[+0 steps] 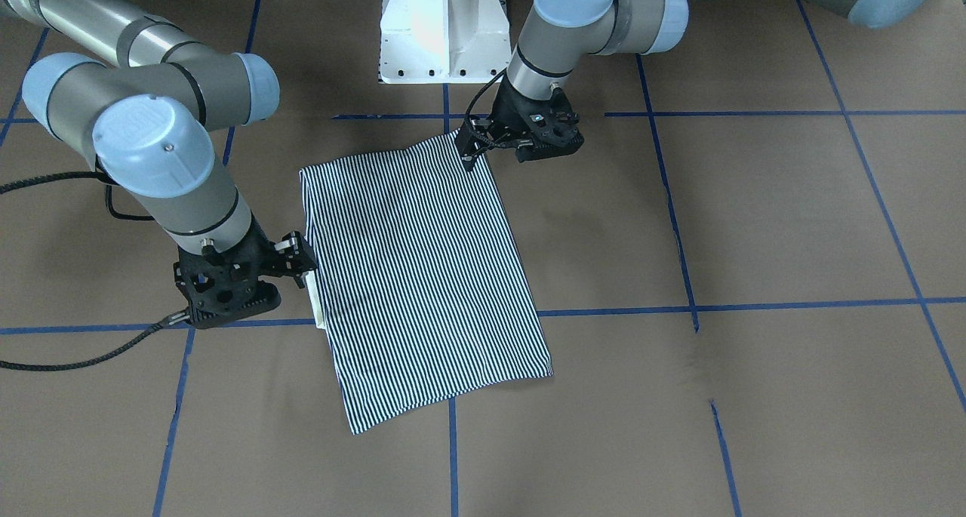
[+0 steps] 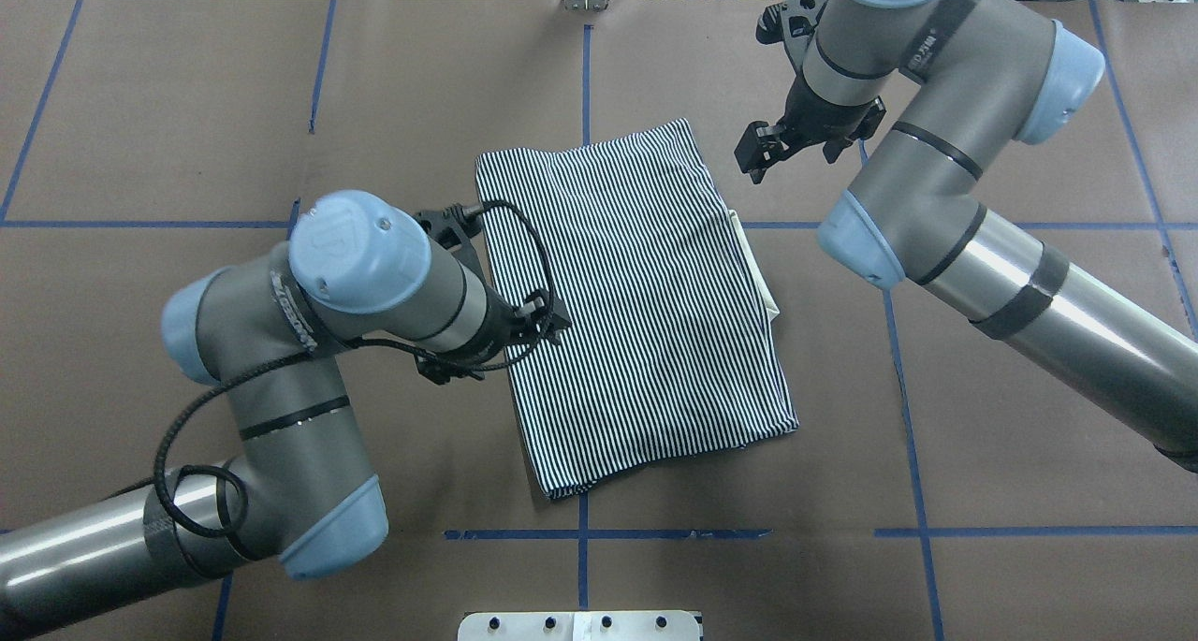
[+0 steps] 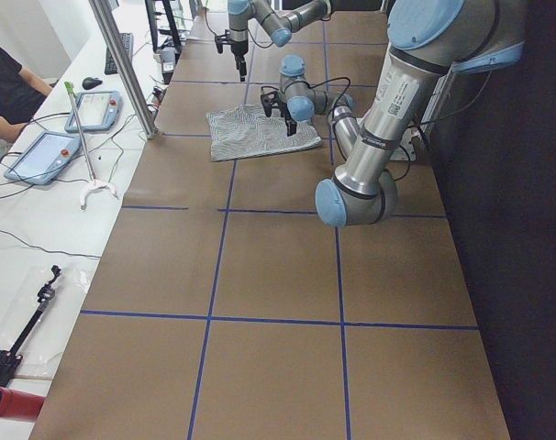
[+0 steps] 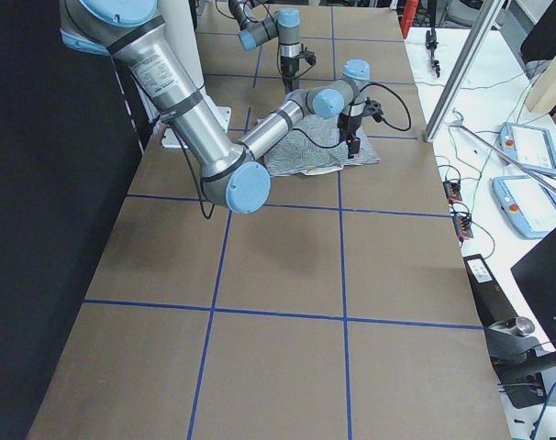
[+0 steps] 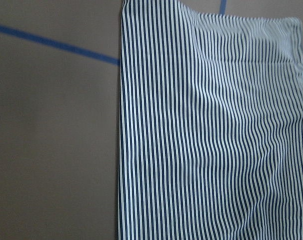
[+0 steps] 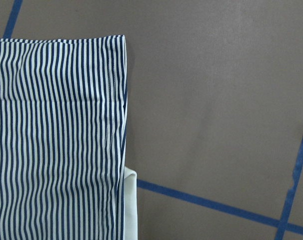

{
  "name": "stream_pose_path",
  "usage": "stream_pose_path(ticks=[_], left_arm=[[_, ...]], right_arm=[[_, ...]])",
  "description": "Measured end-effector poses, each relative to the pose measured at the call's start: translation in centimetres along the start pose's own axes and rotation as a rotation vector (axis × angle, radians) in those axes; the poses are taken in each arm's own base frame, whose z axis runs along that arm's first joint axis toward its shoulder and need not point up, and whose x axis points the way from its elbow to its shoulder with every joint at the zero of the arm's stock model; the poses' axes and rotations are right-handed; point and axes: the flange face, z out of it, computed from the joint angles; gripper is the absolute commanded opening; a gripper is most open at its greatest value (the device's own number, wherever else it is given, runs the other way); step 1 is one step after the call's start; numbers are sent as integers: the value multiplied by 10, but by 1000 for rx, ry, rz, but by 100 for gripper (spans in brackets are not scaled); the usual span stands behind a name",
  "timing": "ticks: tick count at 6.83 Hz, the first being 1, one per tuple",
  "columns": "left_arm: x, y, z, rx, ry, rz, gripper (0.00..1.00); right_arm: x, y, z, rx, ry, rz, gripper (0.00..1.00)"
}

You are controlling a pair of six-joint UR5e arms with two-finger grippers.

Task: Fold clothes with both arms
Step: 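Raise the right gripper away while the left gripper moves to the shirt's near corner, then move the right gripper down to the shirt's near corner beside the left gripper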

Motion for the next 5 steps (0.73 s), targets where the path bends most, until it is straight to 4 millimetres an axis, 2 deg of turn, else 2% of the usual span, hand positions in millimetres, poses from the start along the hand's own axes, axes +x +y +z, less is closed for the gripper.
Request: stream_pose_path(ticks=[1, 2, 3, 5], left_arm=[[-5, 29, 27, -18, -30, -58, 98], [-10, 55, 45, -34, -56, -113, 96], [-13, 73, 60, -43, -85, -164, 93], [-13, 82, 72, -34, -115, -220, 88]], right_arm=[[0, 21, -9, 5, -27, 28, 100], [-3, 32, -12, 5, -41, 43, 100], [-5, 37, -12, 4, -46, 49, 100], [-4, 40, -12, 3, -47, 52, 100]])
